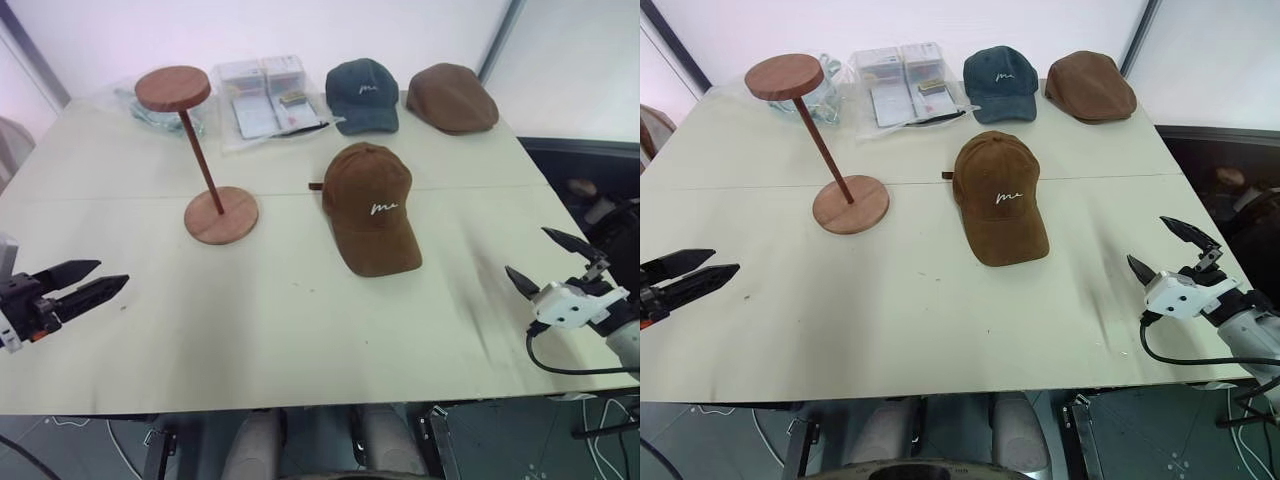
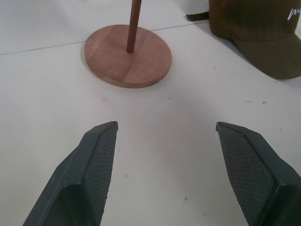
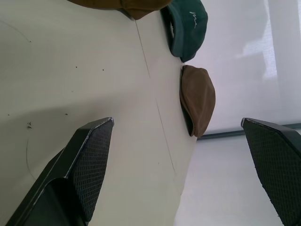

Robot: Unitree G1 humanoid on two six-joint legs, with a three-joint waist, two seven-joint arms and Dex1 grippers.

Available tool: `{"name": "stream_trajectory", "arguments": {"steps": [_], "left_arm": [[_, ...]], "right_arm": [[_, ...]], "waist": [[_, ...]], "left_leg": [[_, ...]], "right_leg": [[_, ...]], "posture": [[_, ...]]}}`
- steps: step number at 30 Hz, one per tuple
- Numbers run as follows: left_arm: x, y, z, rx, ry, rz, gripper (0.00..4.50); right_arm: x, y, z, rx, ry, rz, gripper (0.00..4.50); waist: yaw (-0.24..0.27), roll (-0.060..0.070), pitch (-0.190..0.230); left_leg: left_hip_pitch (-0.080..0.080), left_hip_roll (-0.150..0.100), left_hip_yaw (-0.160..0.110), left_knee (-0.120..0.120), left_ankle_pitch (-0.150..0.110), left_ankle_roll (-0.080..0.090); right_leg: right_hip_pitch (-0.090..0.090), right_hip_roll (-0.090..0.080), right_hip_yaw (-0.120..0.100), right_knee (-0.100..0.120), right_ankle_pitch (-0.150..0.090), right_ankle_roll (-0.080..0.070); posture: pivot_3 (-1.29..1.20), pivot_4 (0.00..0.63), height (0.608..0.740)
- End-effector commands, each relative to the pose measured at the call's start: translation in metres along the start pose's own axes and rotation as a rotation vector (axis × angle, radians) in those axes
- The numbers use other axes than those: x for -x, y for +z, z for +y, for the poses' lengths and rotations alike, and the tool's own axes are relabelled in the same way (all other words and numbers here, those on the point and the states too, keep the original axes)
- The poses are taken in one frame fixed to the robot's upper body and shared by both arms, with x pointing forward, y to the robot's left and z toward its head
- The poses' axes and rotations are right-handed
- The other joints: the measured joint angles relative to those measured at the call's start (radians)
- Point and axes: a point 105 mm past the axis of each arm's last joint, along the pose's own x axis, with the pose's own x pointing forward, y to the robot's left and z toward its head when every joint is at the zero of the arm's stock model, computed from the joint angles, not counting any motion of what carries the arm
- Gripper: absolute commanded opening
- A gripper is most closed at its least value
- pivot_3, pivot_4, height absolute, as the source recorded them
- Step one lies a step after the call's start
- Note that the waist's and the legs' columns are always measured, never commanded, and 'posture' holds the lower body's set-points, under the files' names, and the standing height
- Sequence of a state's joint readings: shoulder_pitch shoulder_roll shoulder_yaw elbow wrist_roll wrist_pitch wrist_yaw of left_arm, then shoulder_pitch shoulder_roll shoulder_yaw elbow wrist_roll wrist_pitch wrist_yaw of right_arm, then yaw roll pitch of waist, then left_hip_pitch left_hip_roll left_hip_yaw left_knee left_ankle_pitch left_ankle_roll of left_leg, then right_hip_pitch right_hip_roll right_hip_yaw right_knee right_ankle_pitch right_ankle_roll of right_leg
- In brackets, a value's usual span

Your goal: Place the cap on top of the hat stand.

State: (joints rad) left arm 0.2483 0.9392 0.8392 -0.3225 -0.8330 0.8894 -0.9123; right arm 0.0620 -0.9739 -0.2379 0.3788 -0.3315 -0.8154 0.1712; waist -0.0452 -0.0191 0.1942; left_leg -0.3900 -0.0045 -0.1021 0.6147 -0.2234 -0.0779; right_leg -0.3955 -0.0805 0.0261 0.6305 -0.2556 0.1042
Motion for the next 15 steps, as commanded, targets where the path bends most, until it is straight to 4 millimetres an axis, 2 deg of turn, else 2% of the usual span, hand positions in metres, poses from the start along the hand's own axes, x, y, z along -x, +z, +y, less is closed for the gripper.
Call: {"name": "stream_trajectory", "arguments": {"steps": [1, 6, 15], "left_arm": [[0.0059, 0.0037, -0.0013, -0.031, 0.013, 0.000, 3.49], [0.0074, 0.0006, -0.0012, -0.029, 0.015, 0.019, 3.49], [0.0052, 0.0073, -0.0008, -0.038, 0.010, -0.008, 3.49]], "right_arm": [[0.0009, 0.0030, -0.0088, 0.007, -0.022, -0.019, 4.45], [0.0021, 0.0027, -0.0083, 0.003, -0.020, -0.016, 4.45], [0.0009, 0.0044, -0.0075, 0.002, -0.021, -0.023, 4.45]], "waist": [[0.000, 0.000, 0.000], [0.001, 0.000, 0.000], [0.001, 0.000, 0.000]], "left_leg": [[0.000, 0.000, 0.000, 0.000, 0.000, 0.000], [0.000, 0.000, 0.000, 0.000, 0.000, 0.000], [0.000, 0.000, 0.000, 0.000, 0.000, 0.000]], "right_leg": [[0.000, 0.000, 0.000, 0.000, 0.000, 0.000], [0.000, 0.000, 0.000, 0.000, 0.000, 0.000], [0.000, 0.000, 0.000, 0.000, 0.000, 0.000]], "posture": [[0.00, 0.150, 0.740], [0.00, 0.150, 0.740], [0.00, 0.150, 0.740]]}}
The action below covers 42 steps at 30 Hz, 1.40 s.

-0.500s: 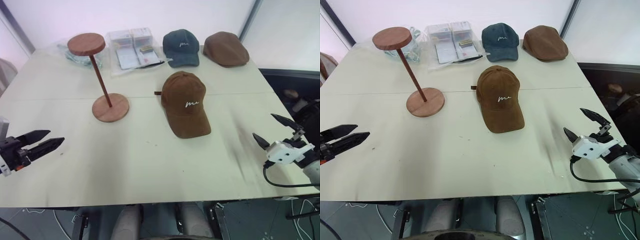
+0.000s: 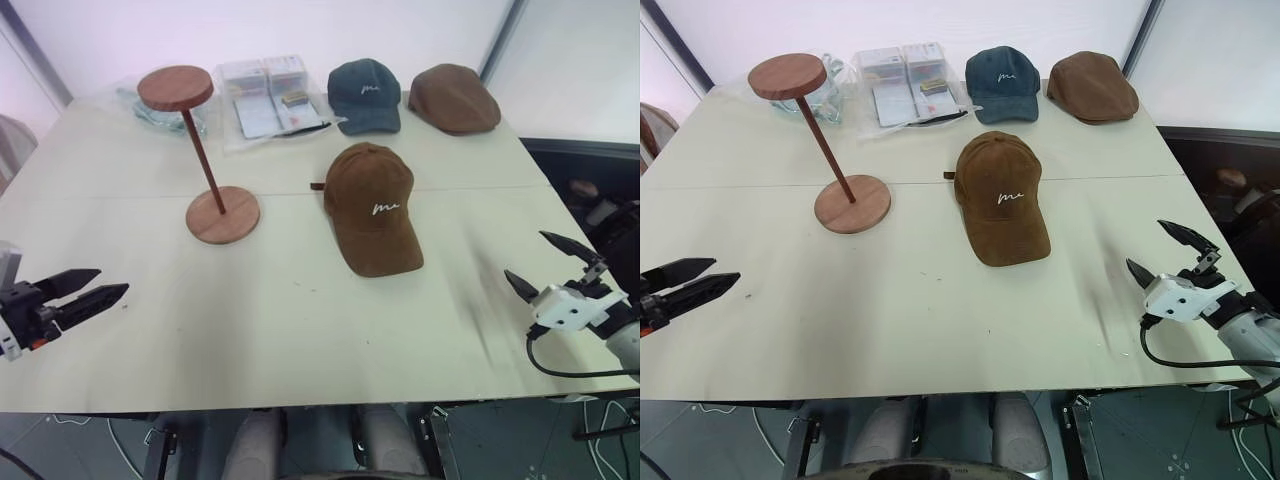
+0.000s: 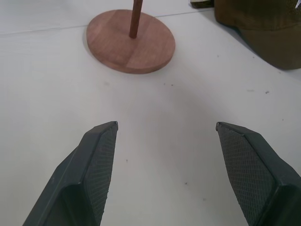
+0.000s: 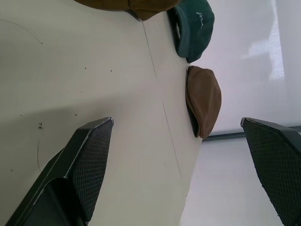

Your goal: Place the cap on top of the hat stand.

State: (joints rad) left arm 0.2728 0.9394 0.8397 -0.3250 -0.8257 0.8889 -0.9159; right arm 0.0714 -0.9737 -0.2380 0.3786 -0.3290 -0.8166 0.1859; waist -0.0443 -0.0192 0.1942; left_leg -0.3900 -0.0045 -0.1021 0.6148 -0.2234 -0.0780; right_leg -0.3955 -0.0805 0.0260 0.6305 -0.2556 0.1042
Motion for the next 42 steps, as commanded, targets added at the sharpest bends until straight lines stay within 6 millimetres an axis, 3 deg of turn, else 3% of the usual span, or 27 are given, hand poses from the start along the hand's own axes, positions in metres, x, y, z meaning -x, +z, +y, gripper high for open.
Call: {"name": "stream_trajectory", "arguments": {"steps": [1, 17, 21, 24, 30, 35, 42], "left_arm": [[0.004, 0.013, -0.001, -0.047, 0.005, -0.035, 3.49], [0.001, 0.020, -0.003, -0.055, -0.008, -0.055, 3.49], [-0.011, 0.029, -0.020, -0.050, -0.107, -0.083, 3.49], [-0.029, 0.035, -0.042, -0.081, -0.224, -0.081, 3.49], [-0.055, 0.051, -0.077, -0.156, -0.370, -0.092, 3.49], [-0.067, 0.063, -0.094, -0.179, -0.429, -0.129, 3.49], [-0.072, 0.063, -0.093, -0.173, -0.409, -0.134, 3.49]], "right_arm": [[-0.001, 0.005, -0.011, 0.007, -0.043, -0.027, 4.45], [-0.005, 0.012, -0.008, 0.006, -0.036, -0.051, 4.45], [-0.011, 0.028, -0.001, 0.023, -0.001, -0.115, 4.45], [-0.022, 0.054, 0.021, 0.043, 0.095, -0.217, 4.45], [-0.043, 0.078, 0.043, 0.033, 0.132, -0.292, 4.45], [-0.066, 0.085, 0.051, 0.026, 0.104, -0.292, 4.45], [-0.087, 0.071, 0.067, 0.075, 0.114, -0.256, 4.45]], "waist": [[0.000, 0.000, 0.000], [0.000, 0.000, 0.000], [0.000, 0.000, 0.000], [0.001, 0.000, 0.000], [0.000, 0.000, 0.000], [0.000, 0.000, 0.000], [-0.001, -0.001, 0.000]], "left_leg": [[0.000, 0.000, 0.000, 0.000, 0.000, 0.000], [0.000, 0.000, 0.000, 0.000, 0.000, 0.000], [0.000, 0.000, 0.000, 0.000, 0.000, 0.000], [0.000, 0.000, 0.000, 0.000, 0.000, 0.000], [0.000, 0.000, -0.001, 0.000, 0.000, 0.000], [0.001, 0.000, -0.001, 0.000, 0.000, 0.000], [0.001, 0.000, -0.001, 0.000, 0.000, 0.000]], "right_leg": [[0.000, 0.000, 0.000, 0.000, 0.000, 0.000], [0.000, 0.000, 0.000, 0.000, 0.000, 0.000], [0.000, 0.000, 0.000, 0.000, 0.000, 0.000], [0.001, 0.000, 0.000, 0.000, 0.000, 0.000], [0.000, 0.000, 0.000, 0.001, 0.000, 0.000], [0.001, 0.001, 0.000, 0.002, 0.000, 0.000], [0.001, 0.001, 0.000, 0.001, 0.000, 0.000]], "posture": [[0.00, 0.150, 0.740], [0.00, 0.150, 0.740], [0.00, 0.150, 0.740], [0.00, 0.150, 0.740], [0.00, 0.150, 0.740], [0.00, 0.150, 0.740], [0.00, 0.150, 0.740]]}}
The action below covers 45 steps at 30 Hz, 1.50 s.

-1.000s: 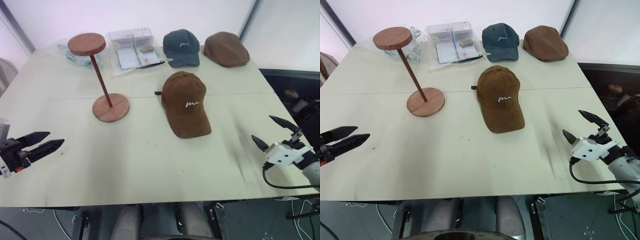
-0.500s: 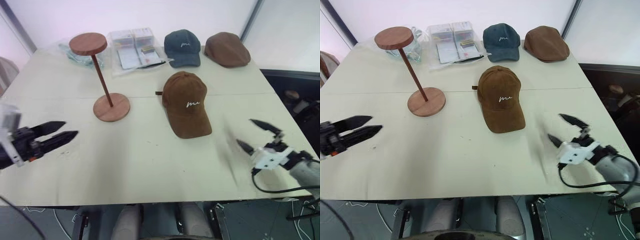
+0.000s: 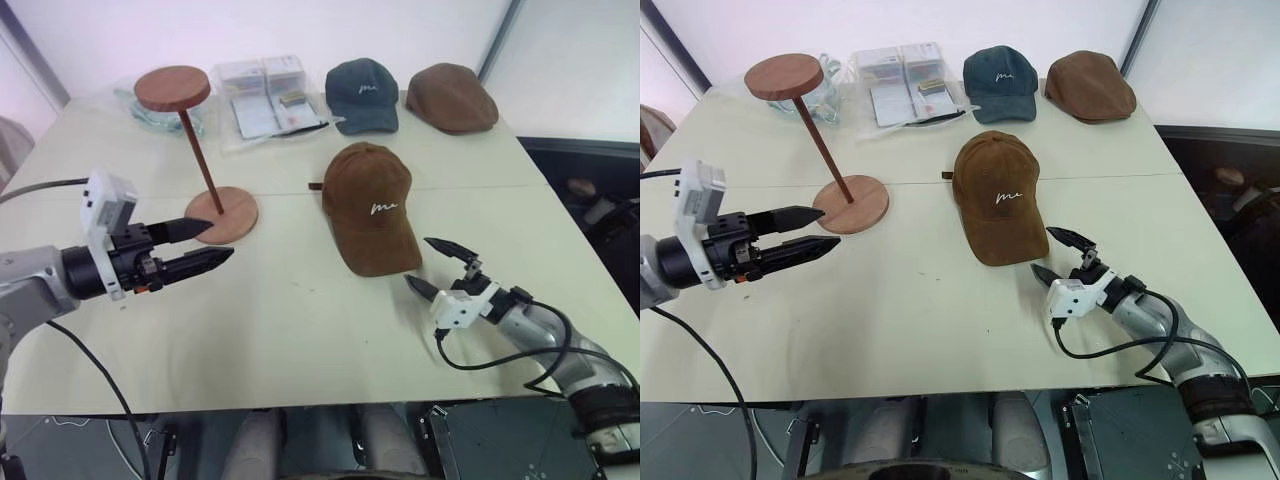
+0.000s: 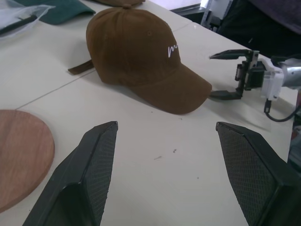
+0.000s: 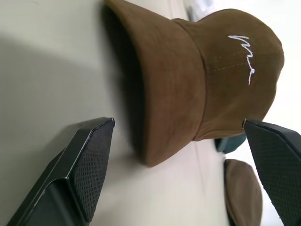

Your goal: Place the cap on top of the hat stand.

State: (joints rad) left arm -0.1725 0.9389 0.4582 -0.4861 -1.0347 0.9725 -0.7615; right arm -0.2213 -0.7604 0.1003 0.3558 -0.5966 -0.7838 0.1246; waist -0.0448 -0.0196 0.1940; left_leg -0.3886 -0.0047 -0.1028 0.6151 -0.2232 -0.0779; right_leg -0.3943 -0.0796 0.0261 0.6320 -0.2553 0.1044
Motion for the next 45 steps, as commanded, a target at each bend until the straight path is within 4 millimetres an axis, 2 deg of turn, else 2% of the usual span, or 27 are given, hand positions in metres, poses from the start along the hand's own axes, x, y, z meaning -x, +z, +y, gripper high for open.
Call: {"name": "stream_trajectory", "arguments": {"steps": [1, 9, 13, 17, 22, 25, 27, 31, 32, 34, 37, 39, 42, 45], "left_arm": [[0.002, 0.010, -0.001, -0.036, 0.012, -0.033, 3.49], [0.008, 0.011, -0.001, -0.035, 0.039, -0.038, 3.49], [0.008, 0.012, -0.002, -0.034, 0.047, -0.043, 3.49], [0.009, 0.014, -0.002, -0.033, 0.052, -0.045, 3.49], [0.011, 0.016, -0.002, -0.034, 0.061, -0.042, 3.49], [0.013, 0.016, -0.003, -0.031, 0.072, -0.042, 3.49], [0.015, 0.015, -0.004, -0.028, 0.084, -0.041, 3.49], [0.016, 0.014, -0.004, -0.025, 0.093, -0.042, 3.49], [0.017, 0.015, -0.004, -0.024, 0.095, -0.043, 3.49], [0.017, 0.015, -0.004, -0.022, 0.097, -0.046, 3.49], [0.016, 0.014, -0.003, -0.019, 0.099, -0.047, 3.49], [0.016, 0.014, -0.003, -0.018, 0.100, -0.047, 3.49], [0.017, 0.013, -0.002, -0.017, 0.106, -0.045, 3.49], [0.023, 0.015, 0.002, -0.025, 0.132, -0.040, 3.49]], "right_arm": [[-0.003, -0.017, 0.010, 0.030, 0.022, 0.053, 4.45], [0.000, -0.034, 0.023, 0.166, 0.081, 0.033, 4.45], [-0.001, -0.034, 0.032, 0.284, 0.107, -0.026, 4.45], [-0.003, -0.029, 0.040, 0.406, 0.113, -0.128, 4.45], [-0.007, -0.037, 0.045, 0.423, 0.143, -0.134, 4.45], [-0.011, -0.035, 0.044, 0.415, 0.135, -0.147, 3.64], [-0.012, -0.032, 0.047, 0.414, 0.136, -0.169, 2.71], [-0.014, -0.027, 0.049, 0.415, 0.138, -0.200, 0.52], [-0.014, -0.026, 0.049, 0.416, 0.137, -0.210, 0.14], [-0.016, -0.023, 0.049, 0.417, 0.128, -0.224, 0.06], [-0.021, -0.019, 0.040, 0.410, 0.073, -0.237, 0.06], [-0.028, -0.016, 0.025, 0.359, -0.012, -0.217, 0.06], [-0.041, -0.018, -0.014, 0.248, -0.200, -0.134, 0.06], [-0.055, -0.018, -0.074, 0.156, -0.445, -0.054, 0.06]], "waist": [[-0.001, 0.000, 0.000], [0.000, -0.008, -0.005], [-0.001, -0.014, -0.008], [-0.002, -0.020, -0.012], [-0.001, -0.029, -0.017], [-0.003, -0.033, -0.020], [-0.003, -0.034, -0.020], [-0.002, -0.035, -0.021], [-0.004, -0.035, -0.021], [-0.007, -0.034, -0.021], [-0.011, -0.034, -0.020], [-0.013, -0.033, -0.020], [-0.019, -0.032, -0.018], [-0.026, -0.014, -0.004]], "left_leg": [[0.001, 0.000, 0.000, 0.000, 0.000, 0.000], [0.008, 0.000, 0.000, 0.000, 0.000, 0.000], [0.016, 0.000, 0.000, 0.000, 0.000, 0.000], [0.017, -0.001, -0.001, 0.001, 0.000, 0.000], [0.016, -0.001, -0.004, 0.000, 0.000, 0.000], [0.017, -0.001, -0.005, 0.001, 0.000, 0.000], [0.017, -0.002, -0.006, 0.001, 0.000, 0.000], [0.017, -0.003, -0.009, 0.001, 0.000, 0.000], [0.017, -0.003, -0.009, 0.001, 0.000, 0.000], [0.017, -0.003, -0.009, 0.001, 0.000, 0.000], [0.017, -0.003, -0.010, -0.001, 0.000, 0.000], [0.016, -0.003, -0.010, -0.001, 0.000, 0.000], [0.015, -0.003, -0.010, -0.001, 0.000, 0.000], [0.014, -0.003, -0.008, -0.001, 0.000, 0.000]], "right_leg": [[0.001, 0.000, 0.000, 0.000, 0.000, 0.000], [0.008, 0.000, 0.000, 0.000, 0.000, 0.000], [0.016, 0.000, 0.000, -0.002, 0.000, 0.000], [0.018, -0.001, 0.000, -0.003, 0.000, -0.001], [0.020, -0.001, 0.000, -0.006, 0.000, -0.002], [0.022, 0.000, 0.000, -0.008, 0.001, -0.002], [0.025, 0.000, 0.000, -0.011, 0.001, -0.002], [0.027, 0.001, 0.000, -0.014, 0.000, -0.002], [0.027, 0.001, 0.000, -0.014, 0.000, -0.002], [0.027, 0.001, 0.000, -0.014, 0.000, -0.001], [0.026, 0.001, 0.000, -0.014, 0.000, -0.001], [0.026, 0.001, -0.001, -0.014, 0.000, -0.001], [0.025, 0.001, -0.001, -0.014, 0.000, -0.001], [0.022, 0.000, 0.000, -0.013, 0.000, -0.001]], "posture": [[0.00, 0.150, 0.740], [0.00, 0.150, 0.740], [0.00, 0.150, 0.740], [0.00, 0.150, 0.740], [0.00, 0.150, 0.740], [0.00, 0.150, 0.740], [0.00, 0.150, 0.740], [0.00, 0.150, 0.740], [0.00, 0.150, 0.740], [0.00, 0.150, 0.740], [0.00, 0.150, 0.740], [0.00, 0.150, 0.740], [0.00, 0.150, 0.740], [0.00, 0.150, 0.740]]}}
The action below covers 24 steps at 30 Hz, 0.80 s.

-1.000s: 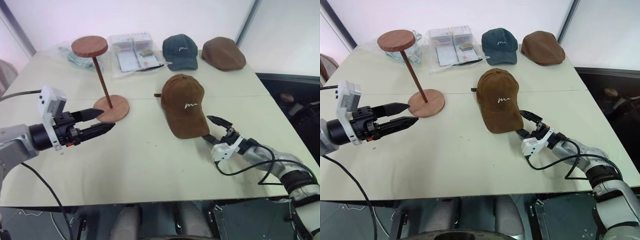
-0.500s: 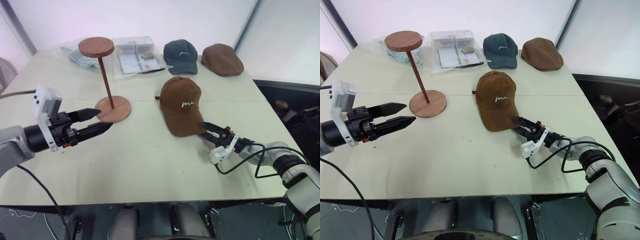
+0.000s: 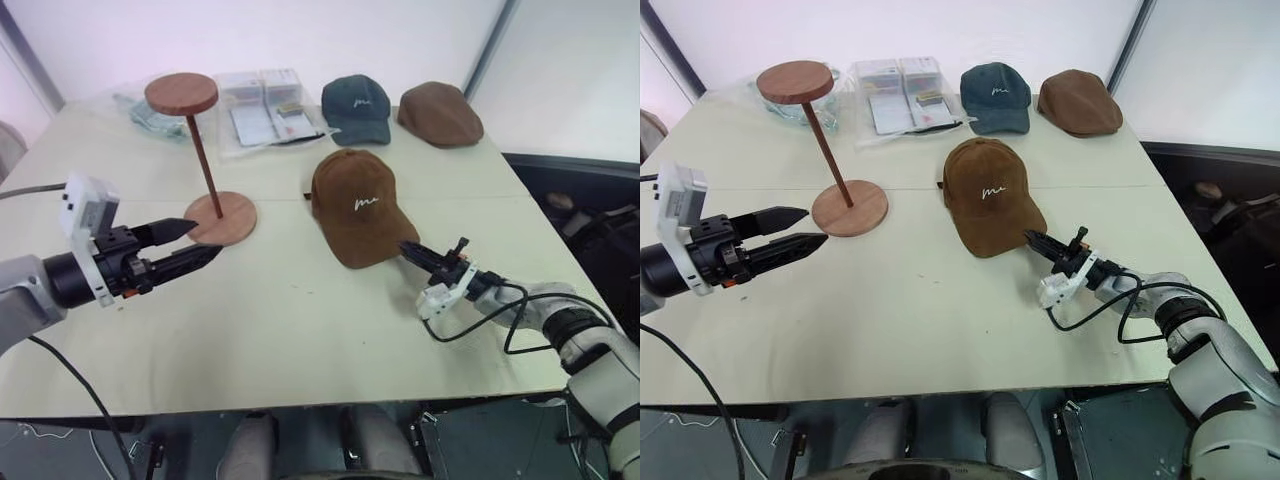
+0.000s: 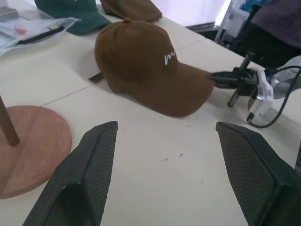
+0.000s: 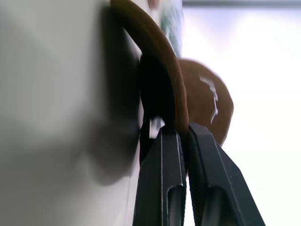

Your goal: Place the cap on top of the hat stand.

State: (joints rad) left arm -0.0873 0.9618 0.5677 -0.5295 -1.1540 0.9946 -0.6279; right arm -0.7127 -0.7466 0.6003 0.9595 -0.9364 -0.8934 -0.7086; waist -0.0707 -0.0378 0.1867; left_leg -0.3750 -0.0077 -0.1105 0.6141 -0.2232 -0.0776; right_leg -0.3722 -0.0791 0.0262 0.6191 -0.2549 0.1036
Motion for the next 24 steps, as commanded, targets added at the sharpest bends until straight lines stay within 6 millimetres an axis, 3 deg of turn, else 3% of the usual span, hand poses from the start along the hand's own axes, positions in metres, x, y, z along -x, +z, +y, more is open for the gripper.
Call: {"name": "stream_trajectory", "arguments": {"steps": [1, 6, 12, 16, 20, 24], "left_arm": [[0.010, 0.013, 0.003, -0.058, 0.040, -0.019, 3.49], [0.030, 0.024, 0.015, -0.081, 0.103, -0.023, 3.49], [0.055, 0.035, 0.026, -0.128, 0.158, 0.008, 3.49], [0.069, 0.050, 0.031, -0.154, 0.191, -0.028, 3.49], [0.084, 0.060, 0.033, -0.179, 0.236, -0.048, 3.49], [0.094, 0.061, 0.036, -0.184, 0.271, -0.047, 3.49]], "right_arm": [[-0.026, -0.018, -0.068, -0.043, -0.268, 0.112, 0.06], [-0.055, 0.003, -0.141, -0.084, -0.497, 0.096, 0.06], [-0.081, 0.044, -0.204, -0.171, -0.641, 0.019, 0.06], [-0.097, 0.082, -0.222, -0.229, -0.661, -0.077, 0.06], [-0.112, 0.136, -0.226, -0.327, -0.650, -0.231, 0.06], [-0.117, 0.157, -0.235, -0.389, -0.662, -0.295, 0.06]], "waist": [[0.000, 0.008, 0.008], [0.002, 0.013, 0.011], [0.001, 0.015, 0.013], [0.002, 0.015, 0.013], [0.001, 0.015, 0.013], [0.003, 0.016, 0.013]], "left_leg": [[-0.001, 0.000, 0.000, 0.000, 0.000, 0.000], [-0.020, 0.001, -0.001, -0.002, 0.001, 0.001], [-0.028, 0.003, -0.001, -0.005, 0.000, 0.000], [-0.031, 0.003, -0.001, -0.004, 0.000, 0.000], [-0.031, 0.003, -0.001, -0.004, 0.001, 0.000], [-0.031, 0.003, -0.001, -0.004, 0.001, 0.000]], "right_leg": [[-0.001, 0.000, 0.000, 0.001, 0.000, 0.000], [-0.028, 0.002, 0.000, 0.015, -0.002, 0.003], [-0.039, 0.005, 0.000, 0.017, -0.002, 0.003], [-0.040, 0.005, -0.001, 0.015, -0.003, 0.002], [-0.040, 0.005, -0.001, 0.015, -0.003, 0.002], [-0.040, 0.005, -0.001, 0.016, -0.003, 0.002]], "posture": [[0.00, 0.150, 0.740], [0.00, 0.150, 0.740], [0.00, 0.150, 0.740], [0.00, 0.150, 0.740], [0.00, 0.150, 0.740], [0.00, 0.150, 0.740]]}}
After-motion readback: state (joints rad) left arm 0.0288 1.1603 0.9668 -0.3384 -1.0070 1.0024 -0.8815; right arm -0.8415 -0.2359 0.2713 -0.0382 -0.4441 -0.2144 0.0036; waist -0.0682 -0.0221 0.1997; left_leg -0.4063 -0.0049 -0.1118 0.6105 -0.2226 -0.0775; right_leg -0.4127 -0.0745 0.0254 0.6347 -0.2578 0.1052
